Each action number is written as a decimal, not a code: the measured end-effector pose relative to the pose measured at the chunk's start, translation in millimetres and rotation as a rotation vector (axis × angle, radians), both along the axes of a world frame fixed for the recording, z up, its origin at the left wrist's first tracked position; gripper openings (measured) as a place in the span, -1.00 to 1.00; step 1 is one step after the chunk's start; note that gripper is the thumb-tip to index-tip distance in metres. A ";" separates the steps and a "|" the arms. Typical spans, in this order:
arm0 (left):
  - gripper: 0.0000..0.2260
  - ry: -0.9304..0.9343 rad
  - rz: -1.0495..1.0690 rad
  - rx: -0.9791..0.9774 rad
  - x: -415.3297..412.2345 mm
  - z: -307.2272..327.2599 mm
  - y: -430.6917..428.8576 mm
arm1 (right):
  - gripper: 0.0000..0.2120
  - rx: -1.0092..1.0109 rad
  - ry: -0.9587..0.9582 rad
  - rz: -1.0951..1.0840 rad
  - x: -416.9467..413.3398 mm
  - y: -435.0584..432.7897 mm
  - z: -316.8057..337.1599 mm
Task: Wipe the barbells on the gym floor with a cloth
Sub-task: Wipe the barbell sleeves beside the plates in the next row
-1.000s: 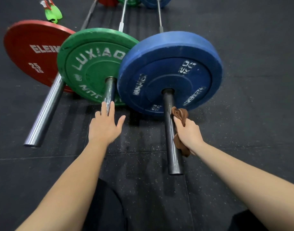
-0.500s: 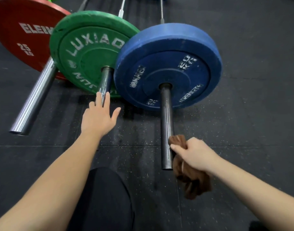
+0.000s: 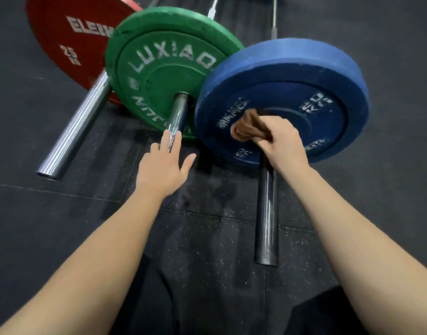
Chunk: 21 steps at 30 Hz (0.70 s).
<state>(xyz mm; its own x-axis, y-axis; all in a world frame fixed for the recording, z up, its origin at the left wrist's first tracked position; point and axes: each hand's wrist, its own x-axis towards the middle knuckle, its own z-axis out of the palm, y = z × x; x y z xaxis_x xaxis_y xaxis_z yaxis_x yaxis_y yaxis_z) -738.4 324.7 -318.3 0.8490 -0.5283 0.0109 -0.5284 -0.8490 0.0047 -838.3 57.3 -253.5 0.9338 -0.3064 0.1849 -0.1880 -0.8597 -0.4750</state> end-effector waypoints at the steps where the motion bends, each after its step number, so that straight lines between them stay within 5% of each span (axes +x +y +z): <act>1: -0.31 0.000 0.000 -0.002 0.1 -0.1 0.2 | -0.76 -0.091 0.087 0.028 4.9 -4.2 -13.9; 3: -0.31 -0.008 0.003 0.002 1.0 -0.3 0.1 | -0.71 -0.289 0.223 0.035 8.7 -10.2 -36.4; 8: -0.29 -0.018 0.004 -0.001 2.7 -3.5 -0.5 | -0.22 -0.474 0.347 -0.060 19.1 -6.4 -42.2; 15: -0.28 -0.026 -0.002 -0.001 3.7 -5.0 0.0 | -0.65 -0.548 0.379 -0.170 20.1 10.6 -44.0; 21: -0.28 -0.021 0.000 -0.012 3.1 -3.6 1.1 | -0.59 -0.613 0.519 -0.093 2.4 23.3 -33.1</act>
